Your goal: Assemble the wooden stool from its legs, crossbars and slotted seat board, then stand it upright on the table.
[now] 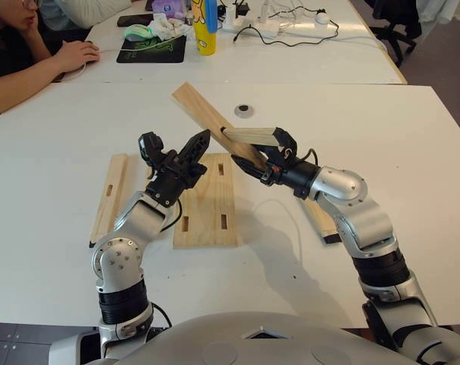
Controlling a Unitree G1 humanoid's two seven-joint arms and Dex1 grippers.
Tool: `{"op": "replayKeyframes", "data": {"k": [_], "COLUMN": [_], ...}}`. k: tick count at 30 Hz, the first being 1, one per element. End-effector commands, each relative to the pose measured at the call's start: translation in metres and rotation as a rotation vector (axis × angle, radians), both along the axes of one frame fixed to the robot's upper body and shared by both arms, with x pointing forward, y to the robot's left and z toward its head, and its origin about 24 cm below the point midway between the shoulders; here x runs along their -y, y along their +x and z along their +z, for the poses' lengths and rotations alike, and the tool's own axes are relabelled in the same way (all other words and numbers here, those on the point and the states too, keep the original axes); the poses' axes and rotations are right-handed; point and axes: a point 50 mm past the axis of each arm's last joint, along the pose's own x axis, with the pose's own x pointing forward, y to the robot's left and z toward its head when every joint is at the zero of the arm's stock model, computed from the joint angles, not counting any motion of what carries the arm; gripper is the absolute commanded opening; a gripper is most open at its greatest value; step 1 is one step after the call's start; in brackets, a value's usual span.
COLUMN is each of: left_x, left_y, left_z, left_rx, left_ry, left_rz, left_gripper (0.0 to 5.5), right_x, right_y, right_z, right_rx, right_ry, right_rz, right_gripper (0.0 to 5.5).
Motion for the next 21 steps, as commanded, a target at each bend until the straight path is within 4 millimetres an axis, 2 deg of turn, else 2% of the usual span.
{"op": "replayKeyframes", "data": {"k": [1,9,20,21], "left_x": [-0.001,-0.007,-0.011,-0.012], "left_y": [0.001,0.0,0.003,0.003], "left_z": [0.0,-0.006,0.003,0.003], "left_rx": [-0.012,-0.042,-0.008,-0.008], "left_ry": [0.001,-0.009,-0.079,-0.081], "left_rz": [0.015,0.052,0.086,0.089], "left_gripper": [1.21,2.4,2.46,2.31], "right_x": [-0.004,-0.006,-0.005,-0.005], "right_y": [0.001,-0.001,-0.008,-0.008], "right_z": [0.009,0.009,0.007,0.007], "right_rx": [0.033,0.025,-0.008,-0.014], "right_ry": [0.009,0.003,-0.018,-0.02], "right_rz": [0.042,0.068,0.127,0.134], "right_gripper": [2.06,2.06,2.06,2.06]}}
